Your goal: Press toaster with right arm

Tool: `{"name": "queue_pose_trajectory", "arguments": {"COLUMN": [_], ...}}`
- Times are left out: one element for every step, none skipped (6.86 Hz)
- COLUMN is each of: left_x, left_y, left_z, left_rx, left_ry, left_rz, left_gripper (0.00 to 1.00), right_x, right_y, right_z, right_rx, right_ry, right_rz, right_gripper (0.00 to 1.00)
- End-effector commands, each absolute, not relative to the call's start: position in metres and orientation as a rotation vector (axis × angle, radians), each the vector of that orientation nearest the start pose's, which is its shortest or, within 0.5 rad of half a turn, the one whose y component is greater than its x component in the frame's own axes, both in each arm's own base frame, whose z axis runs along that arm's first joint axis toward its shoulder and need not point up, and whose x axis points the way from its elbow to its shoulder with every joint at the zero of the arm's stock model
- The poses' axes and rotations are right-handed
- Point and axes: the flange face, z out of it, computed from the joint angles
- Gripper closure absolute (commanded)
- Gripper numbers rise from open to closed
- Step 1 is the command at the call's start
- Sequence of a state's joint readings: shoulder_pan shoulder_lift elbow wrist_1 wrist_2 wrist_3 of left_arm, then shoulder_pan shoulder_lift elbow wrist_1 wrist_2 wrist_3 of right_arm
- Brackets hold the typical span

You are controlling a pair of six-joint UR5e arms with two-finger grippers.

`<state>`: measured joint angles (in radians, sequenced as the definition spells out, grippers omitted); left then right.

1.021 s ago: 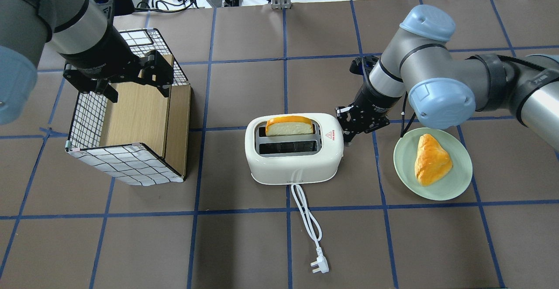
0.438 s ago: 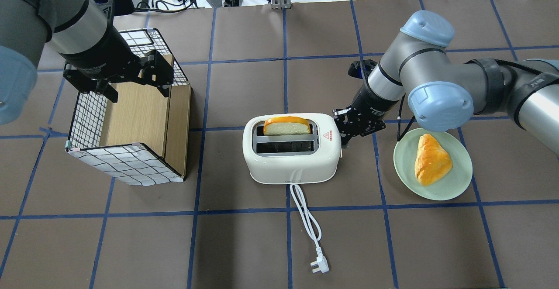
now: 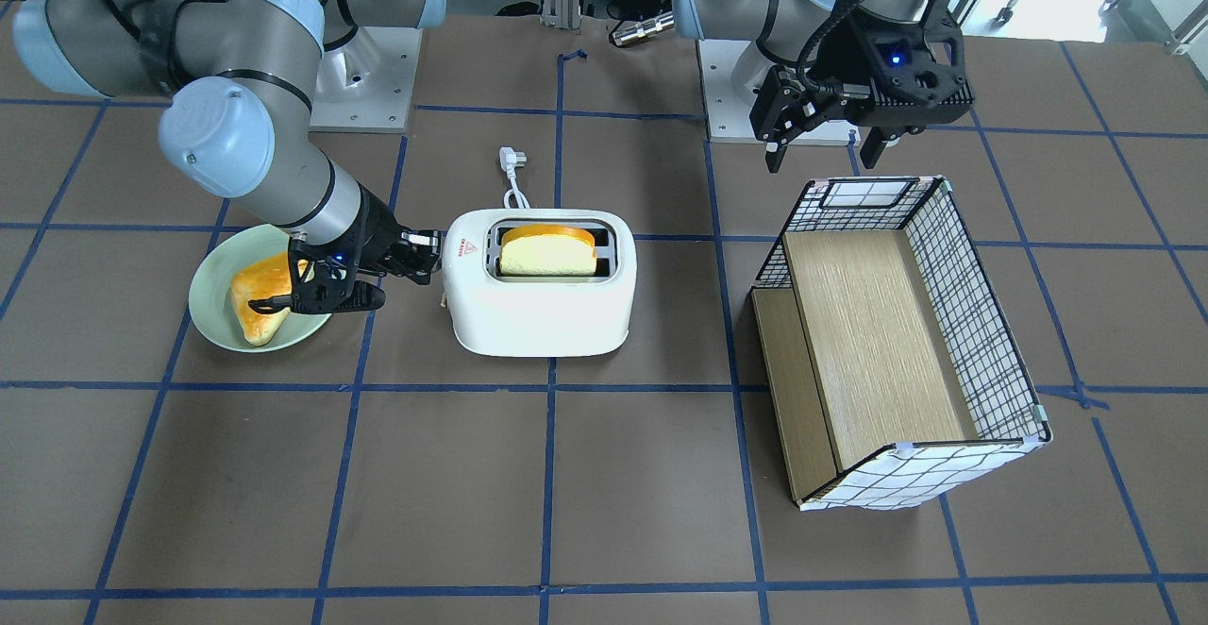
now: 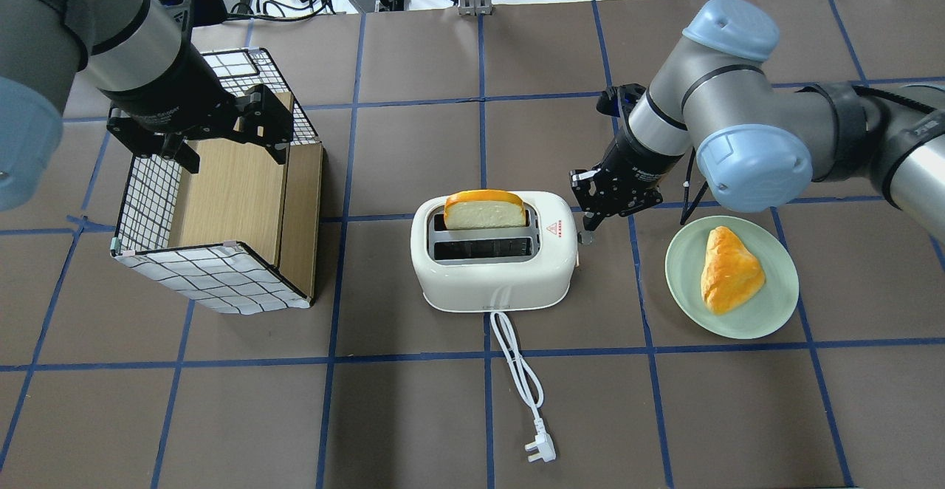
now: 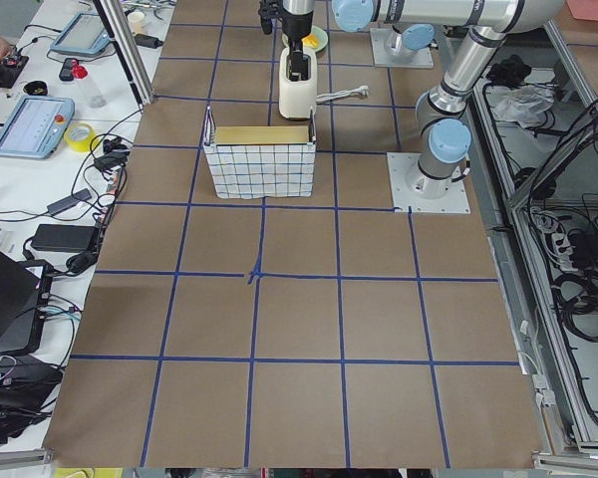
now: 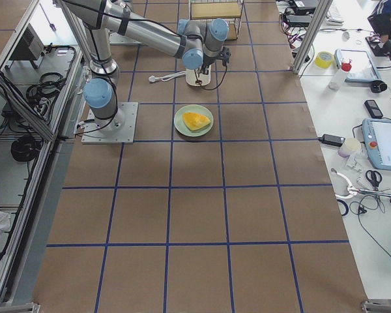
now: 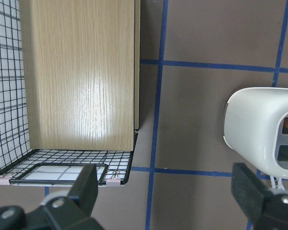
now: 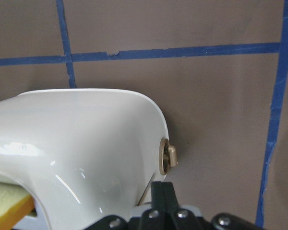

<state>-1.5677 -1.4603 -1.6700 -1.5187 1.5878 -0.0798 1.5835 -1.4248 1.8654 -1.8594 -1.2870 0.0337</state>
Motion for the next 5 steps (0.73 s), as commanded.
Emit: {"name": "queue_pose_trajectory", "arguments": {"left_x": [-0.13, -0.13, -0.13, -0.13, -0.13], "left_y": [-0.451, -0.451, -0.451, -0.451, -0.451], "left_z": [0.496, 0.496, 0.496, 0.496, 0.496], "left_rx": [-0.13, -0.13, -0.13, -0.13, -0.13], "left_ry": [3.121, 3.121, 3.123, 3.123, 3.121], "left_rz": [-0.099, -0.099, -0.099, -0.099, -0.099], "left_gripper": [0.0, 0.0, 0.0, 0.0, 0.0], "right_x": [0.157, 0.155, 0.149, 0.144, 0.141], "right_y": [-0.507, -0.511, -0.517, -0.52, -0.522], "right_z": [0.362, 0.407, 0.45, 0.489, 0.513], "right_rx": [0.119, 0.102, 0.095, 0.089, 0.088], "right_ry": [2.927, 2.99, 3.076, 3.13, 3.177], "right_rz": [0.162, 0.107, 0.09, 0.066, 0.003], "right_gripper": [0.5, 0.15, 0.08, 0.06, 0.02]}}
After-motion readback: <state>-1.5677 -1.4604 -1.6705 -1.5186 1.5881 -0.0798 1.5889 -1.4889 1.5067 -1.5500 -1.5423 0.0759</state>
